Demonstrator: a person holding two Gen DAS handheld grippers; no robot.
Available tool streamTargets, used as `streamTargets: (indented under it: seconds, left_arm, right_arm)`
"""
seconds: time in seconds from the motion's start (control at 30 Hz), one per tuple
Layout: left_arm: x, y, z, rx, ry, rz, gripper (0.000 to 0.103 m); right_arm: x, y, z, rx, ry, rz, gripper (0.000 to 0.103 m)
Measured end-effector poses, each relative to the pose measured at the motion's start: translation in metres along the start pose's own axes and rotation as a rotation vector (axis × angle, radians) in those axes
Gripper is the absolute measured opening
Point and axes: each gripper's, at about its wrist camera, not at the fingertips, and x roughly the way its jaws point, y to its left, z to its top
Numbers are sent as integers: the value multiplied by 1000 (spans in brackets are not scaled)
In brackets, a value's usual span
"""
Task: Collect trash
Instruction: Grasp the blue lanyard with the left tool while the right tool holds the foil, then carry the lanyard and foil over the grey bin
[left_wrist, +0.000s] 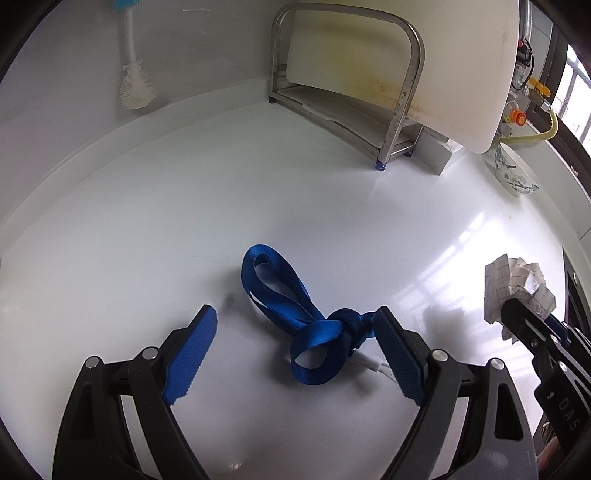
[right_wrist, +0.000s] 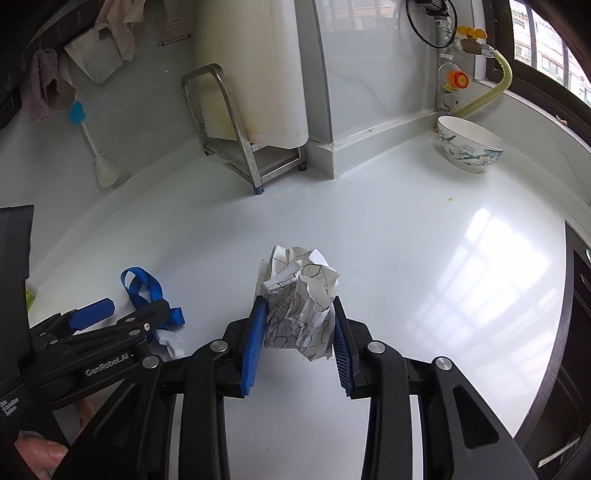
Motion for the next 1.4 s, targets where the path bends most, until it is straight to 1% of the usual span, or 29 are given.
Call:
streamTargets:
  seconds: [0.03,0.07,0.1,0.17,0.2,0.23,0.3,0.4,0.6,0.73,0.83,1.03,1.23,1.4]
  left_arm:
    - [2,-1,0,4,1,6,85]
    - [4,-1,0,8,4,9,83]
    - [5,-1,0,10,10,5,75]
    - [4,0,-1,13,8,-1,67]
    - [3,0,-1,19,4,-3,58]
    - [1,-1,-1,26,2,-9,54]
    - [-1,-3,-4,41,-1,-13,36]
    - [-5,-6,-8,68,-3,-2,24]
    - [-22,-3,-20,99,4,-5,19]
    - [-44,1,-33,118,5,-20,19]
    - [-65,-1,-45,134,-14,-22,19]
    - [-115,-11,-77,155,-43,-37,19]
    - [-163,-31,-111,164,-58,-50,19]
    - [-199,-52,-152,176,-63,-60,19]
  right_arm:
    - [-2,-2,-2,6,0,-1,33]
    - [-3,-3,-3,11,0,-2,33]
    - [-5,-5,-4,15,0,-3,33]
    - [-10,-7,-8,20,-3,-6,33]
    - [-12,-8,-10,23,-2,-6,33]
    - [-13,-8,-12,25,-1,-5,33]
    - [-18,-8,-15,25,-1,-5,33]
    - [-24,-6,-20,29,-2,2,33]
    - [-44,0,-36,37,-1,9,33]
    - [-64,3,-52,47,-2,18,33]
    - [-82,7,-65,38,-9,20,33]
    - [-121,5,-95,26,-15,41,33]
    - [-166,-7,-132,12,-8,70,33]
    - [-196,-22,-168,-19,16,94,33]
